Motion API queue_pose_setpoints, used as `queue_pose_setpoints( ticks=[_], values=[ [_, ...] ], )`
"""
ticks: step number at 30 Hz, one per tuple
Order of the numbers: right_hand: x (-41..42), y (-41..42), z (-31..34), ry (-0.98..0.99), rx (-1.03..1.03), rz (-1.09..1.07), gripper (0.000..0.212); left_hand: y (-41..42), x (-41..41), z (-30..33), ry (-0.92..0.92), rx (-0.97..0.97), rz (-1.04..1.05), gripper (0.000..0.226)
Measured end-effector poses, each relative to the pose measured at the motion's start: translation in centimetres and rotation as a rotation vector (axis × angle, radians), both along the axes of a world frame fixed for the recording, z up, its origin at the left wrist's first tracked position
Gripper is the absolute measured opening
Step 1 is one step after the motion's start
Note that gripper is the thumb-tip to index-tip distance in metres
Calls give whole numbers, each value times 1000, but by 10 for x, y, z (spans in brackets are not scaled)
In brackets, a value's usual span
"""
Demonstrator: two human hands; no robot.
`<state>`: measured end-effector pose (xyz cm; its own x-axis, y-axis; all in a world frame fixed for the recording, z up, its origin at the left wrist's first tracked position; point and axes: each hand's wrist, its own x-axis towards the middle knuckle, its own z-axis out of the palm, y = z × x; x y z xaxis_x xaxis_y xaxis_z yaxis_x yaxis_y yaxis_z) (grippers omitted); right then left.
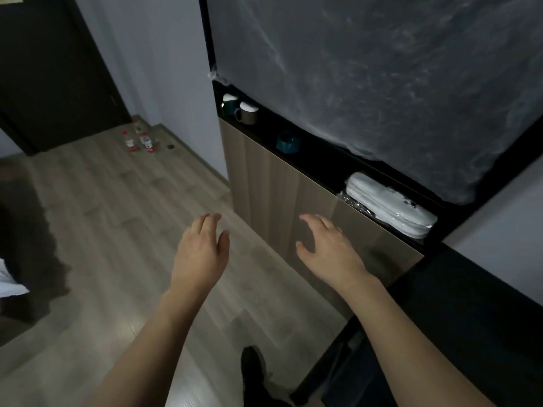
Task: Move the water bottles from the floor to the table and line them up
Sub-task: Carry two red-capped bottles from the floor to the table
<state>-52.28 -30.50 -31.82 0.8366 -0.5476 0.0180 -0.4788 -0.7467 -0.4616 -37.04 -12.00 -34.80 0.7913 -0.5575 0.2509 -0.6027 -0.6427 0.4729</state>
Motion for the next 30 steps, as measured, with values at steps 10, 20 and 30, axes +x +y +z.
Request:
queue_pose_setpoints(
  ticks=[10,20,30],
  values=[
    [180,-61,-10,-30,85,63,53,-72,179,14,-21,71,-3,38],
    [331,-66,-1,-61,105,119,52,-71,310,16,9,88,57,39],
    [541,-35,3,-8,98,174,53,-38,522,23,13,32,95,40]
  ],
)
